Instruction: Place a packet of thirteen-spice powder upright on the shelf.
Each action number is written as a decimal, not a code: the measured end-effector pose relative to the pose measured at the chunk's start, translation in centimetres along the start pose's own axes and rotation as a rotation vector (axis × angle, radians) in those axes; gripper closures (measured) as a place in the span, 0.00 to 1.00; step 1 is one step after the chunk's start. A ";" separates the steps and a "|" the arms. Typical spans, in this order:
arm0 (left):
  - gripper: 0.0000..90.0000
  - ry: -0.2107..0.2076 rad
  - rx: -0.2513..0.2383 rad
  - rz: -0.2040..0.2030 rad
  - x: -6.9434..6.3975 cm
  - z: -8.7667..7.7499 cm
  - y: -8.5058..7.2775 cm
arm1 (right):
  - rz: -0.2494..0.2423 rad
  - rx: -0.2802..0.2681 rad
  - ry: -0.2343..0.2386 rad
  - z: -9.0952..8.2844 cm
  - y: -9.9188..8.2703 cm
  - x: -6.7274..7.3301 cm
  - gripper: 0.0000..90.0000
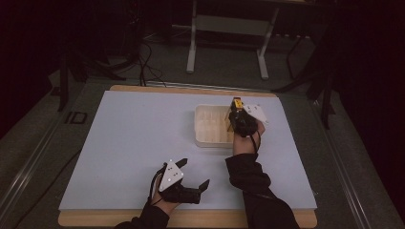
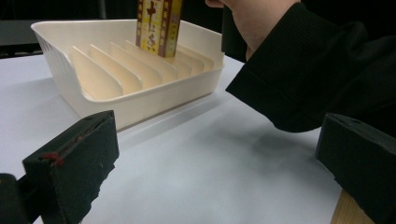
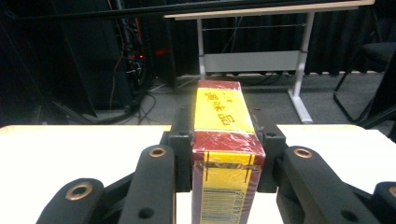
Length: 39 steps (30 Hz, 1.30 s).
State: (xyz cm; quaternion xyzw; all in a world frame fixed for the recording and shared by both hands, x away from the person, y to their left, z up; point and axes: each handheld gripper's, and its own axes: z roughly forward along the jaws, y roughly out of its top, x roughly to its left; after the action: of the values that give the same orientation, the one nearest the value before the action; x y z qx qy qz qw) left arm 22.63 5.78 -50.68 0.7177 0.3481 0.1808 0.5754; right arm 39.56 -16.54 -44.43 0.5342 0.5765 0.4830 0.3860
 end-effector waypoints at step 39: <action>0.00 -0.007 0.021 -0.012 0.1 0.2 -0.1 | -0.051 0.059 -0.052 1.5 -2.9 1.3 0.75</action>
State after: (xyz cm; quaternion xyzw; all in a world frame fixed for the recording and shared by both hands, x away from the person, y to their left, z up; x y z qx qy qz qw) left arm 22.83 5.72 -50.81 0.7222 0.3525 0.1711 0.5700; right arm 40.12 -14.90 -47.53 0.5429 0.5937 0.4416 0.3972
